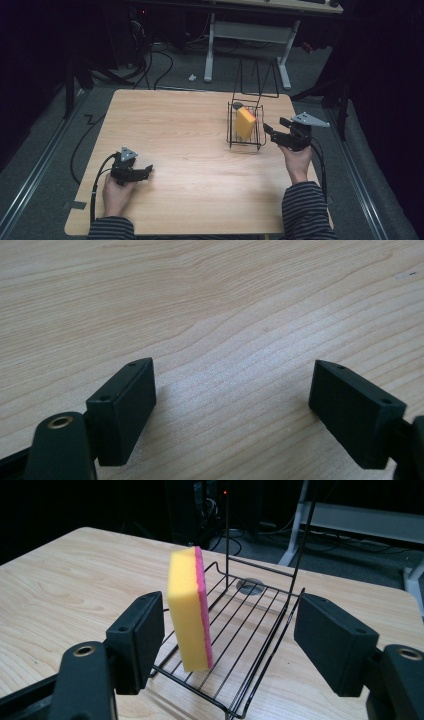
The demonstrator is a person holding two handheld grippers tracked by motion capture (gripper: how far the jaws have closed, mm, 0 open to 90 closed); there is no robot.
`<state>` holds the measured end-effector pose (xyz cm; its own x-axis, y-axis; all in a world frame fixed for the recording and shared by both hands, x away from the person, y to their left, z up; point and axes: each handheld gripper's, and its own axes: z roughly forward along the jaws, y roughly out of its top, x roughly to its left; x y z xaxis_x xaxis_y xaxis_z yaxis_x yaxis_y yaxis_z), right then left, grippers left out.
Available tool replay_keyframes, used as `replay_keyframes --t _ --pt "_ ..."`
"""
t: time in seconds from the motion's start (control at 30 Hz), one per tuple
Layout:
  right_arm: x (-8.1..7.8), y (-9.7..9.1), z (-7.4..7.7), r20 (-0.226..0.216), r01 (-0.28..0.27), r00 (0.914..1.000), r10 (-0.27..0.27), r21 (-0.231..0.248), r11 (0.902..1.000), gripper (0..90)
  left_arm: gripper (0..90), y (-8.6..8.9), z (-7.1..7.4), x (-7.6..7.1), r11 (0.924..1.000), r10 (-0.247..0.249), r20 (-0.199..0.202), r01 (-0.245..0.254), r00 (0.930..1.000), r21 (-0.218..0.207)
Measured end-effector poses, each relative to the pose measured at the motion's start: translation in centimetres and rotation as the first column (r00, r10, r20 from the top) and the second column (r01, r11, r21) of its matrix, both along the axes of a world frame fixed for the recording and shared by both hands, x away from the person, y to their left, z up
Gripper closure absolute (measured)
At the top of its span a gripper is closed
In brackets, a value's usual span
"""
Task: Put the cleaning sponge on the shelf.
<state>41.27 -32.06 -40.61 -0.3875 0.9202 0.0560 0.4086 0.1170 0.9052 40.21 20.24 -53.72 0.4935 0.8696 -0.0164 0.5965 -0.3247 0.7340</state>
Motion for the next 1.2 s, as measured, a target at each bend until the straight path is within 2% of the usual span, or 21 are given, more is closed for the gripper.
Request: replay_keyframes --t 0.13,0.23,0.4,0.53,0.73,1.2 --pt "-0.5 -0.6 0.0 0.013 0.003 0.9999 -0.003 0.032 0.9995 30.1 19.4 0.0 0.0 0.0 1.0000 -0.001 -0.002 0.001 1.0000 0.000" --pt "-0.7 -1.0 -0.1 0.002 0.012 0.9999 -0.012 0.028 0.9995 29.9 19.4 0.0 0.0 0.0 1.0000 0.000 0.001 0.000 1.0000 0.000" --pt "-1.6 -1.9 0.1 0.024 0.027 0.9993 -0.028 0.047 0.9985 30.3 19.5 0.0 0.0 0.0 1.0000 0.000 0.000 0.000 1.0000 0.000" --pt "-2.4 -2.7 -0.1 0.018 0.043 0.9989 -0.044 0.060 0.9973 30.3 19.5 0.0 0.0 0.0 1.0000 -0.001 -0.001 0.001 1.0000 0.001" --pt "-3.5 -3.6 -0.2 0.036 0.058 0.9975 -0.061 0.080 0.9951 30.7 19.4 0.0 0.0 0.0 1.0000 0.000 0.001 0.000 1.0000 0.001" --pt "-5.4 -4.4 -1.0 0.046 0.069 0.9962 -0.074 0.099 0.9927 31.1 19.4 0.0 0.0 0.0 1.0000 -0.001 -0.001 0.001 1.0000 0.001"
